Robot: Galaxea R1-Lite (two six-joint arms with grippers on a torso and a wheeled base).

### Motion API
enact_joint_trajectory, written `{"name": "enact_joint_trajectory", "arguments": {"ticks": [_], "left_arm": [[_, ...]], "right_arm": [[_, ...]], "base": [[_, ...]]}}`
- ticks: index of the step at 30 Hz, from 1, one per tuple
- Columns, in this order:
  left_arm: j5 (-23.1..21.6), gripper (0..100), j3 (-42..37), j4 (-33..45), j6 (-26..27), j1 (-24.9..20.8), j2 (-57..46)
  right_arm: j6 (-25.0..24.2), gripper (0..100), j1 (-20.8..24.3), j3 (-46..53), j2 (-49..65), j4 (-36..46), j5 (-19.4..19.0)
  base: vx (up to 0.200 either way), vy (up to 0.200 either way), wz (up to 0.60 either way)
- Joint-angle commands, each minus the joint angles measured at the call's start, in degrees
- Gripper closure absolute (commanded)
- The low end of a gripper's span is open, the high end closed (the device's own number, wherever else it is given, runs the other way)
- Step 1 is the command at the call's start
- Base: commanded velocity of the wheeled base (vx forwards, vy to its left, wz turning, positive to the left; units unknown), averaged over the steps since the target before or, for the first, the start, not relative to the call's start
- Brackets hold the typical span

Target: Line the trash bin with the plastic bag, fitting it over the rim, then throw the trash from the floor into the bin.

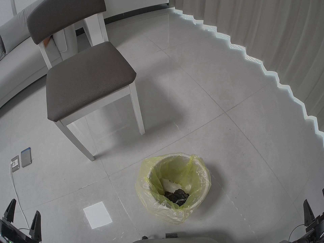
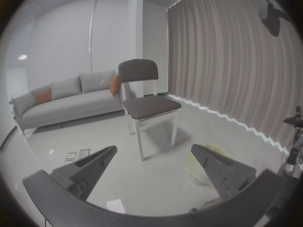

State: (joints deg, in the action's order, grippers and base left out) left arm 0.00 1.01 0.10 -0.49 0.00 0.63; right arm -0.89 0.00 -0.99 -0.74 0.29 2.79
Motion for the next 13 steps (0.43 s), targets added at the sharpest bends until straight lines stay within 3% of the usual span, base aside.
{"name": "enact_joint_trajectory", "arguments": {"ticks": [1, 13], "left_arm": [[0.00, 0, -1.01, -0.27, 0.31, 0.00, -0.63], [0.09, 0, -1.01, -0.27, 0.58, 0.09, -0.63]], "right_arm": [[-0.60, 0, 0.00, 0.90, 0.13, 0.06, 0.37], [-0.69, 0, 0.00, 0.90, 0.13, -0.03, 0.55]], "base": [[0.000, 0.000, 0.00], [0.000, 0.000, 0.00]]}}
